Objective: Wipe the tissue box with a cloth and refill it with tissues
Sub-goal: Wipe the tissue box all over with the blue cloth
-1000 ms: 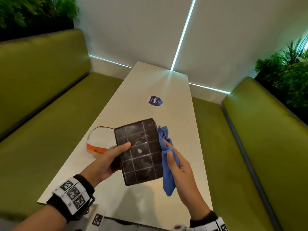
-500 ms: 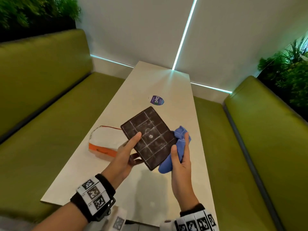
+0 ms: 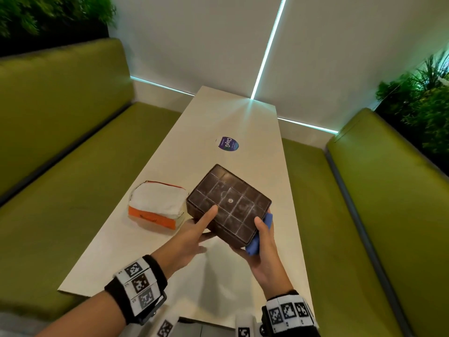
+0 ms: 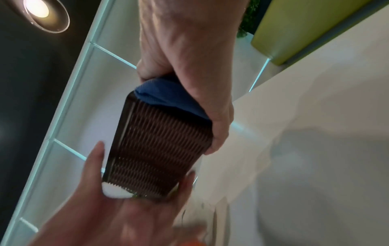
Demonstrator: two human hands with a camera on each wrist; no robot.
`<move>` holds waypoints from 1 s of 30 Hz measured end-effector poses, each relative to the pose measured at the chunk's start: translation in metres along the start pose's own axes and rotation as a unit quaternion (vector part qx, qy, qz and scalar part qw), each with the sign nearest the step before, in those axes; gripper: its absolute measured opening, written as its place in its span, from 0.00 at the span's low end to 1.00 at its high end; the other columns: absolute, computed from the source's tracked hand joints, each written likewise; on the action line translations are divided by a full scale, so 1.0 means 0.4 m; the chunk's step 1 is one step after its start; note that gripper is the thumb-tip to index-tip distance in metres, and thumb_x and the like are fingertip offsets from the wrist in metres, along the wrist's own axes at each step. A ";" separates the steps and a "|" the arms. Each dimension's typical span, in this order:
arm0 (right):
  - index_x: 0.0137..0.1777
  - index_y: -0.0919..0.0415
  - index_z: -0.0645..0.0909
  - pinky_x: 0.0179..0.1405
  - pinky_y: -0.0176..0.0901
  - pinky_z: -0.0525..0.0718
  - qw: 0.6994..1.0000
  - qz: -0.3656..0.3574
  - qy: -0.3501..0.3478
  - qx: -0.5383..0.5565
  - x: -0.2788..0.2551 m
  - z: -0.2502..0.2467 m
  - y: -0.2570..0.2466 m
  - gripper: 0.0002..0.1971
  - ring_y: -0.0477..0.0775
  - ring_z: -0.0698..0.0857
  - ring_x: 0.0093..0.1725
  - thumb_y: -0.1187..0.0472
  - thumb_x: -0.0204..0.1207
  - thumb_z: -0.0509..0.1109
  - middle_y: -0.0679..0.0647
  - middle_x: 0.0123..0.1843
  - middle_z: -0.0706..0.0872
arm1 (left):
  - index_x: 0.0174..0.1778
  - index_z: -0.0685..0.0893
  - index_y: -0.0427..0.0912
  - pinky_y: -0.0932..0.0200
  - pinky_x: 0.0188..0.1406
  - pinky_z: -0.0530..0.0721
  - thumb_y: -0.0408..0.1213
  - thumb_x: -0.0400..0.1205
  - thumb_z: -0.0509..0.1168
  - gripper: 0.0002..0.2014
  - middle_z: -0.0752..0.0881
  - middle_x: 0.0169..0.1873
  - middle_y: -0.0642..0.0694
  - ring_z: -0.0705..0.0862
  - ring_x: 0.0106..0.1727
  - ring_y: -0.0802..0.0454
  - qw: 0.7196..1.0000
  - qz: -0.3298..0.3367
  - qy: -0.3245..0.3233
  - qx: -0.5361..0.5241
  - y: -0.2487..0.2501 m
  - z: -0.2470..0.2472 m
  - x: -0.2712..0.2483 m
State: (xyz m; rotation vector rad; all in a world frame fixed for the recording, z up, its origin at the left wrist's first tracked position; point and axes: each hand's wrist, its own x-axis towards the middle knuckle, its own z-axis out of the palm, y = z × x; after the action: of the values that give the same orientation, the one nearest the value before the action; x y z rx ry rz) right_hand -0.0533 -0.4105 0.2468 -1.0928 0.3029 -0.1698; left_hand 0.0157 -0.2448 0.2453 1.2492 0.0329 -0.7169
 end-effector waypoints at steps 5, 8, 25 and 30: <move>0.73 0.41 0.72 0.57 0.64 0.85 0.991 0.131 0.018 -0.037 0.025 -0.090 -0.033 0.22 0.58 0.84 0.65 0.46 0.79 0.64 0.53 0.68 0.85 | 0.83 0.38 0.62 0.41 0.81 0.62 0.63 0.49 0.84 0.75 0.51 0.85 0.57 0.57 0.84 0.50 0.981 0.037 -0.029 0.187 -0.031 -0.136 0.034; 0.72 0.45 0.75 0.51 0.62 0.87 0.980 0.194 0.041 -0.012 0.033 -0.116 -0.022 0.21 0.57 0.86 0.61 0.48 0.80 0.64 0.53 0.60 0.90 | 0.78 0.33 0.73 0.46 0.84 0.53 0.53 0.54 0.87 0.73 0.39 0.83 0.65 0.46 0.84 0.58 0.937 0.088 -0.091 0.325 -0.029 -0.160 0.065; 0.74 0.47 0.75 0.71 0.57 0.79 0.979 0.047 0.062 -0.190 0.076 -0.156 0.092 0.21 0.51 0.82 0.70 0.48 0.83 0.64 0.49 0.70 0.84 | 0.83 0.44 0.51 0.52 0.82 0.65 0.36 0.55 0.88 0.70 0.58 0.79 0.50 0.62 0.80 0.59 0.928 0.128 -0.103 0.335 -0.126 -0.194 0.147; 0.77 0.46 0.70 0.73 0.44 0.76 0.939 -0.086 0.093 -0.321 0.082 -0.126 0.066 0.22 0.43 0.78 0.71 0.55 0.83 0.65 0.38 0.73 0.77 | 0.81 0.44 0.56 0.45 0.82 0.64 0.39 0.53 0.88 0.70 0.61 0.78 0.50 0.62 0.80 0.54 0.927 0.127 -0.080 0.343 -0.135 -0.205 0.155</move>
State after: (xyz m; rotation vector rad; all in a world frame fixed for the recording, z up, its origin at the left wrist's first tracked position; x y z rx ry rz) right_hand -0.0389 -0.4503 0.1966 -1.7588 0.4491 -0.3457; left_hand 0.0656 -0.2102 0.1465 1.8132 -0.5494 -0.6155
